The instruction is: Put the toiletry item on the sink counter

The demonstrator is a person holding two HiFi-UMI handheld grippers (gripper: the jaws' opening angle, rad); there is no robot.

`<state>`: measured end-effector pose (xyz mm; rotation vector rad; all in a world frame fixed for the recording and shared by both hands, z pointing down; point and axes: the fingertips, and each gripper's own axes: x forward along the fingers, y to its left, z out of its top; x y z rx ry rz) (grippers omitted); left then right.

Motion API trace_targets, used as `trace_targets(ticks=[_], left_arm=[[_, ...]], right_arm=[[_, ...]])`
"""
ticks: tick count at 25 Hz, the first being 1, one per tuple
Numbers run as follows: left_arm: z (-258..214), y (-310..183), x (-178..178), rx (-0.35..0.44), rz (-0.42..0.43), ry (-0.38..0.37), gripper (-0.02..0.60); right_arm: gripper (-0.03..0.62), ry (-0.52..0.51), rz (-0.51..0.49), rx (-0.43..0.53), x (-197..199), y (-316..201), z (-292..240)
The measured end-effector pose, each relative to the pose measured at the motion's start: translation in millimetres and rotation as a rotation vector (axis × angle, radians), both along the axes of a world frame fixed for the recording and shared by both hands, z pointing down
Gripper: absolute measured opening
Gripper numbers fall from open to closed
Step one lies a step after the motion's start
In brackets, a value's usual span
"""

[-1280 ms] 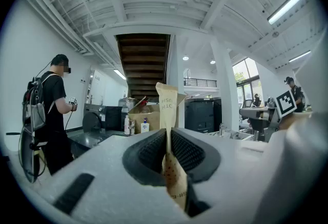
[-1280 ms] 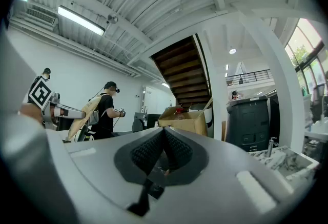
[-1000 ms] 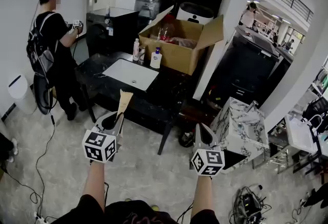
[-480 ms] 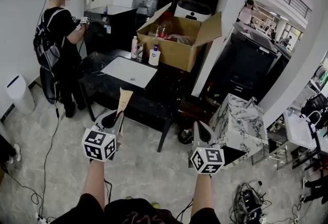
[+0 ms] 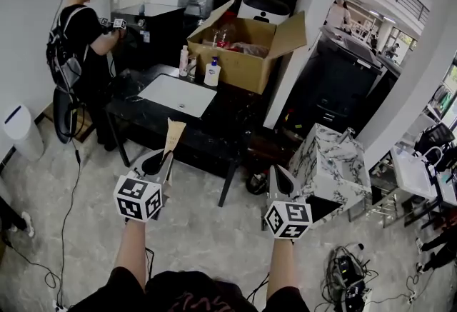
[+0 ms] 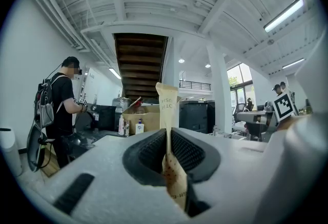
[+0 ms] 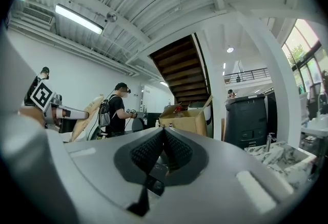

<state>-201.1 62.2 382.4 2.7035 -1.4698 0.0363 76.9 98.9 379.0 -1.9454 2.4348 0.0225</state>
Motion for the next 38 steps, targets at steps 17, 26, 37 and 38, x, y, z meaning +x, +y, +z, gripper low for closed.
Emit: trace_targets(ticks=[17, 26, 37, 38], left_arm=[[14, -30, -7, -0.002, 0.049, -0.009, 0.033], [22, -81, 16, -0.003, 0.058, -0.003, 0.032], [44, -149, 40, -0.052, 0.043, -0.011, 0.033], [46, -155, 41, -0.057, 0.041, -0.014, 0.033]], right_arm=[[0.003, -0.007, 0.051, 0.009, -10, -19, 13], [0.003, -0.011, 0.058, 0.027, 12, -70, 18], [0.003, -0.018, 0.042, -0.008, 36, -147, 35], [0.003, -0.021, 0.038, -0.013, 37, -154, 37]])
